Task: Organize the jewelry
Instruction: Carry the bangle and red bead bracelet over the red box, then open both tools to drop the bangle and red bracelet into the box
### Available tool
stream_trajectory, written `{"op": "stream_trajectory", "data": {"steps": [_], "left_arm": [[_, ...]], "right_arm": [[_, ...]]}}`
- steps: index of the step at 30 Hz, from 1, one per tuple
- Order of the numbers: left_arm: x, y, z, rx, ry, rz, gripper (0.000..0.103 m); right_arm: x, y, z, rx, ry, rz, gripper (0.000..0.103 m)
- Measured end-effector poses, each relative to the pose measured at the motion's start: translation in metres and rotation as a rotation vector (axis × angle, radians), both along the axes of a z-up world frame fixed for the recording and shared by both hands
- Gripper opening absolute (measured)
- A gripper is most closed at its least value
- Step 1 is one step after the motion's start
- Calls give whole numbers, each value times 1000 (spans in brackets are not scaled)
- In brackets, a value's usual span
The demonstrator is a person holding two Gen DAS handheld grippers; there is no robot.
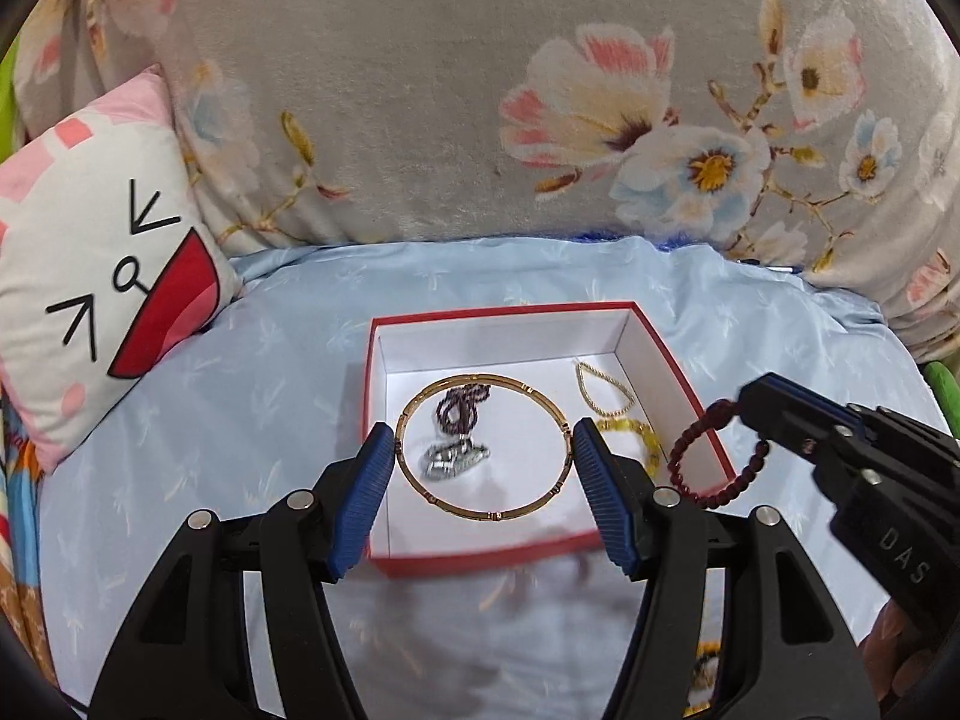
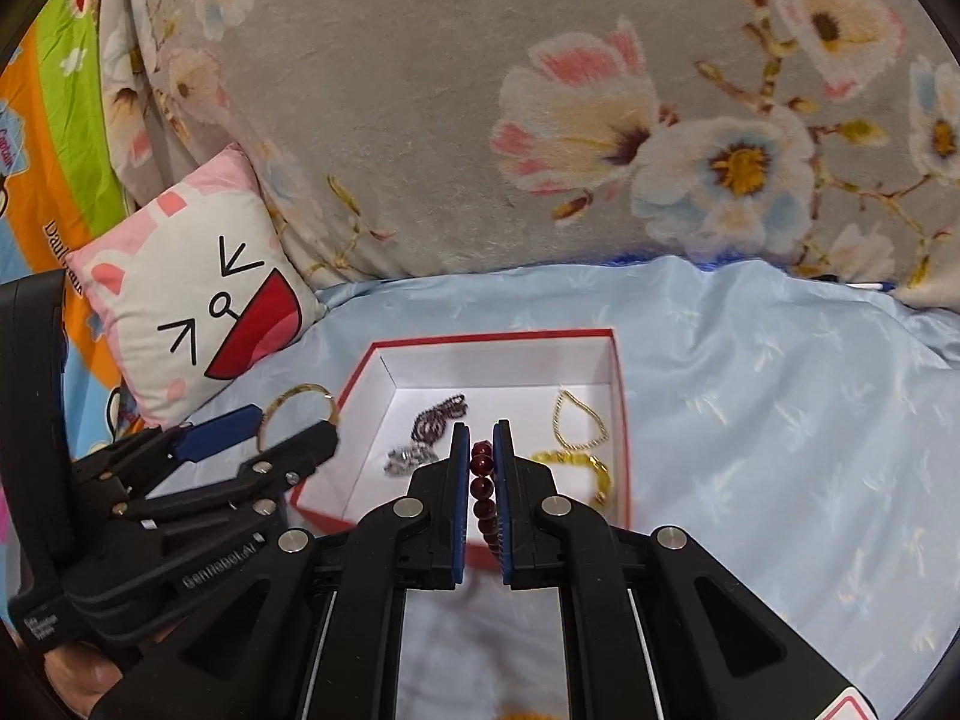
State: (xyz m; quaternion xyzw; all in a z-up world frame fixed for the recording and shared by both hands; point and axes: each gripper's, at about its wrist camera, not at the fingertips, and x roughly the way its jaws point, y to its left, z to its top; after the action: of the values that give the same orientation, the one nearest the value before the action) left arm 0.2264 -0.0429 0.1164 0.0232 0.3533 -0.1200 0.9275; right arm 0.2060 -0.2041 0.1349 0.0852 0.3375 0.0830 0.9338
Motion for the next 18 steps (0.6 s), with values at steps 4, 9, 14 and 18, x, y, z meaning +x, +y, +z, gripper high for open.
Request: {"op": "stream_trajectory", "data": {"steps": [4, 9, 14, 18], "left_arm": [[34, -6, -8, -1, 20, -2, 58], [71, -2, -21, -22, 56, 17, 58], [94, -1, -39, -22, 96, 26, 58], [104, -3, -53, -5, 121, 28, 58]], "right_arm": [[40, 8, -11, 28, 23, 15, 9], [80, 10, -29, 34, 47, 12, 9], [108, 9, -53, 28, 99, 6, 9], [121, 12, -72, 3, 155, 13, 9]]}}
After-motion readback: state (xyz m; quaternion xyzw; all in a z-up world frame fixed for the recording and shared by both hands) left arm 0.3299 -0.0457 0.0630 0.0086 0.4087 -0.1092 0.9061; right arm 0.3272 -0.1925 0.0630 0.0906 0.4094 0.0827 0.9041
